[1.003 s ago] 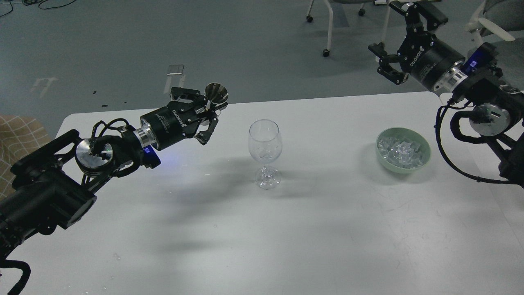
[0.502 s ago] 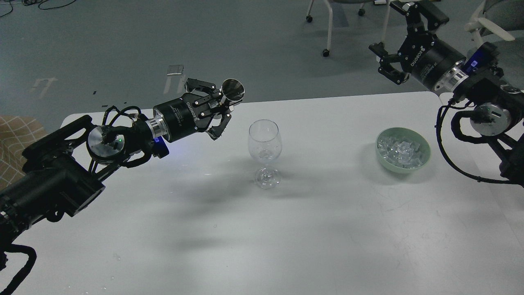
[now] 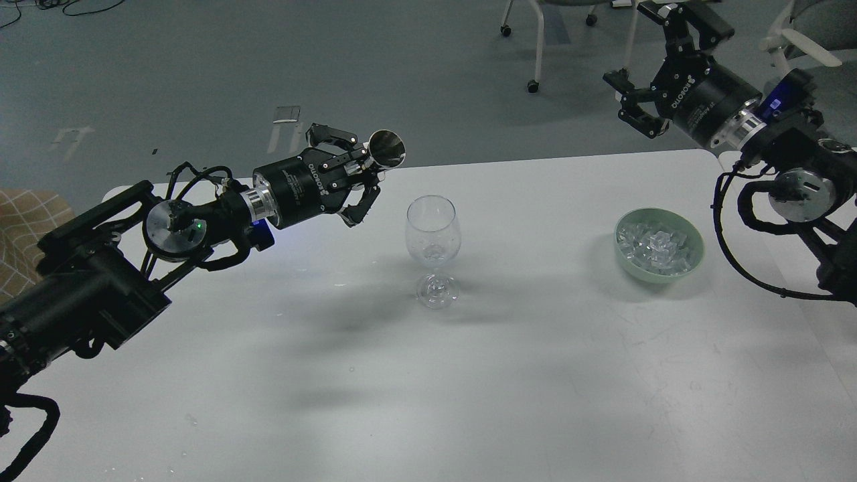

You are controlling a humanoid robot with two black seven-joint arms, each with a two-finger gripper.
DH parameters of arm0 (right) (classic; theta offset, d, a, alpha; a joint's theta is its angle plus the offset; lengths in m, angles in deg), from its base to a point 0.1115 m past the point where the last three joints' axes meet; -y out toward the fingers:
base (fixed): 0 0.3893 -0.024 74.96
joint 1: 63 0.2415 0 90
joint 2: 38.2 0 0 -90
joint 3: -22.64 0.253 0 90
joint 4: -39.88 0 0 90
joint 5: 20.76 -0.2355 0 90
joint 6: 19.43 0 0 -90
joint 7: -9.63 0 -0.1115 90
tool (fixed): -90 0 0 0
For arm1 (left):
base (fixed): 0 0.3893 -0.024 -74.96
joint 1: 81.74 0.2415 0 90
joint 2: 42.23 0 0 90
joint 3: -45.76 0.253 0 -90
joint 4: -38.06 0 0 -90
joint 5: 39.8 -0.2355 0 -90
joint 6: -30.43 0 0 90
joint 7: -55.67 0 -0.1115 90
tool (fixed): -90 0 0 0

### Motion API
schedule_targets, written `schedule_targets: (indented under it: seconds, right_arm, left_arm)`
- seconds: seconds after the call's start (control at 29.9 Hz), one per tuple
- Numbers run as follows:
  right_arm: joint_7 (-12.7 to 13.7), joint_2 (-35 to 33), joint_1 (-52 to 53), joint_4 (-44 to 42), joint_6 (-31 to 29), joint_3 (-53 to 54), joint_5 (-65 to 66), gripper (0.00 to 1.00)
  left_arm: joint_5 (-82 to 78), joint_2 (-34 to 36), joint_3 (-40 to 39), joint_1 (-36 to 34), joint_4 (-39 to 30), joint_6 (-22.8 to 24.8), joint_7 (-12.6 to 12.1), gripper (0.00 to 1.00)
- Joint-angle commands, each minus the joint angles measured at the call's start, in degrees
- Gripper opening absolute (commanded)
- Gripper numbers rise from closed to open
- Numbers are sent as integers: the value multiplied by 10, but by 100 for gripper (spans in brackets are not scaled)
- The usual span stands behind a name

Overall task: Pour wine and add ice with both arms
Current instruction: 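Lift the jigger with the left gripper and carry it over the wine glass, then tilt the jigger with the left gripper to pour into the wine glass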

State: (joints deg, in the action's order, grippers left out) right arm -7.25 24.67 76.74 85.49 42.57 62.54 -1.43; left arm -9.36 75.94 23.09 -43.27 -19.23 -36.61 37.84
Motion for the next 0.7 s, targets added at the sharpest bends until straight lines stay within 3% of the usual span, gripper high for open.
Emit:
schedule_targets:
  seconds: [0.0,0.67]
  right_arm:
    - [0,0,0,0,0,0,0,100]
    - [-1,0,-1,-2,0,0,0,100]
  left_arm:
    - [-8,-5,3,-3,0,0,0,3]
    - [-69,-15,16,-17,0,1,26,3]
